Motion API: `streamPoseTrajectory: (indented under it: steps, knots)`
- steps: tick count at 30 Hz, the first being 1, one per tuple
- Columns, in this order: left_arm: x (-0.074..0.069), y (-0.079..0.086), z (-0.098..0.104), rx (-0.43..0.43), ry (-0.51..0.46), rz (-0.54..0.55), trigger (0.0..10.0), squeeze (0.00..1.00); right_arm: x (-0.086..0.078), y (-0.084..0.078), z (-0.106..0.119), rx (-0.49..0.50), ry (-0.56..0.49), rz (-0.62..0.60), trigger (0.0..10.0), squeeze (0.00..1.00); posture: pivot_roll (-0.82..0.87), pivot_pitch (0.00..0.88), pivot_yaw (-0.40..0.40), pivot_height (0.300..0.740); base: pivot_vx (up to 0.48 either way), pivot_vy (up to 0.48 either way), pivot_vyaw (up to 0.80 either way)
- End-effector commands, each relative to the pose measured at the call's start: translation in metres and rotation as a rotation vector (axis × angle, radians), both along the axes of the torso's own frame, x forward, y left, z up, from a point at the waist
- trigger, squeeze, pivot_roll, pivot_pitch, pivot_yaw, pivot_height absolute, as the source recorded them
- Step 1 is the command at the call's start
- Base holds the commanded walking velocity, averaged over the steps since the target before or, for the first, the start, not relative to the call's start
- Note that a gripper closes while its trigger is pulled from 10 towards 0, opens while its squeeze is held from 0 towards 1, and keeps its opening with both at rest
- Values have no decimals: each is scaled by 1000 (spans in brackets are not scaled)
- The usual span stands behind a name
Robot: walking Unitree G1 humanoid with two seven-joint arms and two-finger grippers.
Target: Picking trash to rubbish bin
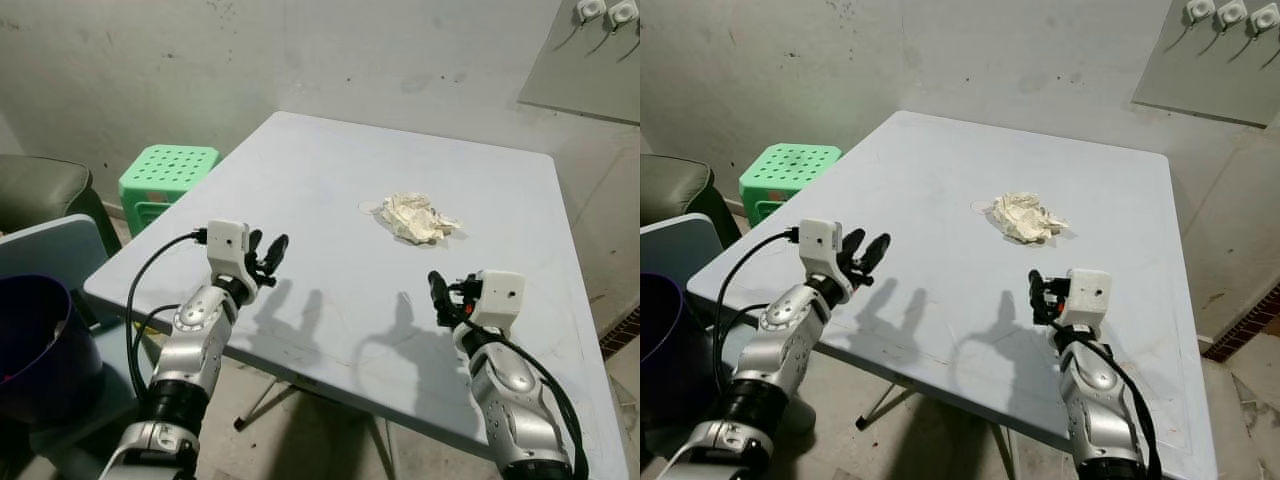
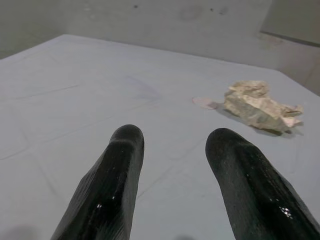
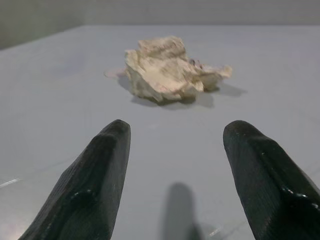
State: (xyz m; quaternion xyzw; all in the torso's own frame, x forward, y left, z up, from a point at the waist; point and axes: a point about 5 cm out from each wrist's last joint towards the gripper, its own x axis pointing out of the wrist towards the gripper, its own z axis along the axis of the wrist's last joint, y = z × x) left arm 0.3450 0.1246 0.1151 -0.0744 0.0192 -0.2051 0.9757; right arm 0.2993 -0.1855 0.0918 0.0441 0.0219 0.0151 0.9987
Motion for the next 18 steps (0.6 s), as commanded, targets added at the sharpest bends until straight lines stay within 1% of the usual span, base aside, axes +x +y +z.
streamPoseTrajectory:
  steps: [1, 4, 9, 15, 17, 18]
  knots:
    - [0, -3, 6, 14, -20, -27, 10000, 0, 1, 0, 11, 4, -58, 11, 10000, 0, -86, 0, -6, 740, 285, 0, 0]
    - [-1, -5, 5, 14, -15, -39, 10000, 0, 1, 0, 12, 10, -62, 8, 10000, 0, -85, 0, -5, 740, 289, 0, 0]
    - [-5, -7, 5, 34, -14, -79, 10000, 0, 1, -1, 16, 49, -76, 4, 10000, 0, -87, 0, -2, 740, 292, 0, 0]
    - [-7, -8, 7, 37, -13, -92, 10000, 0, 0, -3, 17, 66, -86, -1, 10000, 0, -89, 0, -1, 740, 308, 0, 0]
    - [-8, -10, 8, 42, -22, -97, 10000, 0, 0, -3, 17, 63, -86, -2, 10000, 0, -89, 0, 0, 740, 292, 0, 0]
    - [-8, -11, 10, 33, -34, -99, 10000, 0, 0, -4, 17, 68, -85, -6, 10000, 0, -90, 0, 0, 740, 0, 0, 0]
